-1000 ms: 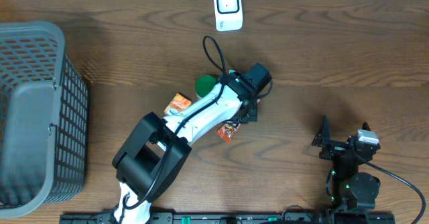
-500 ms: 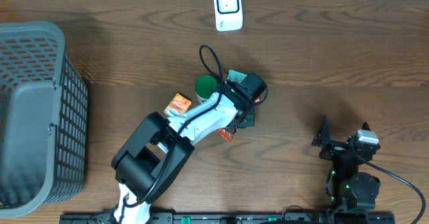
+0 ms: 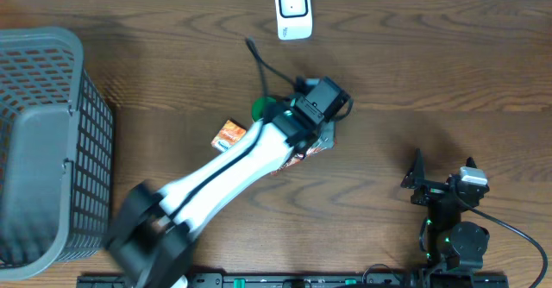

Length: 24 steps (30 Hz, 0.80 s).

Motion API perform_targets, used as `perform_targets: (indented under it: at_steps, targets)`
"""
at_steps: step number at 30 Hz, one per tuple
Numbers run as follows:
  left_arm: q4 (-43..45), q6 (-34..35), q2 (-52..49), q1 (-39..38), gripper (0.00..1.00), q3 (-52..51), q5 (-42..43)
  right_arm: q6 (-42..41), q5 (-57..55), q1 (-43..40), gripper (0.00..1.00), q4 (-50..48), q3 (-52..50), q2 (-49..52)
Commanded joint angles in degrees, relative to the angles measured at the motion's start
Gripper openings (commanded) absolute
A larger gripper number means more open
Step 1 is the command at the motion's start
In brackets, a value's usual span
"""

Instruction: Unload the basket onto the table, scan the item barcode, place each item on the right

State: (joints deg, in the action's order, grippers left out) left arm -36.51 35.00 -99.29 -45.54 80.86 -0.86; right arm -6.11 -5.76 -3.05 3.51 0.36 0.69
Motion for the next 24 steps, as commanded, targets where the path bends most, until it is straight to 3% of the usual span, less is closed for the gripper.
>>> perform_targets:
  at_steps: [1,4,5,7,10,13,16,19,22,24]
  targets:
    - [-0.2,-4.7,7.4,-0.2,0.08,1.6,-3.5,-0.7,0.1,-0.4,0.99,0.2,0.0,-0.3]
    - [0.9,-5.0,13.1,-0.1,0.09,1.6,-11.9,-0.7,0.1,-0.4,0.99,0.2,0.0,-0.3]
    - [1.8,-5.7,14.7,-0.1,0.16,1.6,-13.8,-0.7,0.1,-0.4,0.99,0.2,0.0,-0.3]
    - [4.7,-9.0,18.0,-0.1,0.32,1.6,-16.6,-0.7,0.1,-0.4,0.99,0.2,0.0,-0.3]
    - [8.6,-14.9,23.1,-0.1,0.71,1.6,-20.2,-0.3,-0.4,-0.4,0.99,0.0,0.0,-0.3]
    - [11.3,-18.0,26.9,-0.1,0.93,1.6,-26.7,-0.1,-0.5,-0.4,0.99,-0.9,0.0,-0.3]
    - [15.0,-23.1,30.4,0.4,0.99,1.6,-36.6,-0.3,10.8,-0.4,0.99,-3.9,0.0,-0.3]
    - [19.1,-31.6,33.1,3.3,0.98,1.6,-43.7,-6.4,21.6,-0.3,0.99,-10.3,0.0,-0.2]
    - [22.3,-37.9,34.8,9.2,0.98,1.8,-45.3,-10.4,26.9,-0.2,0.99,-9.2,2.3,1.5]
    - [22.5,-38.2,35.5,13.9,0.98,2.8,-45.3,-12.2,28.0,-0.2,0.99,-4.9,5.3,4.0]
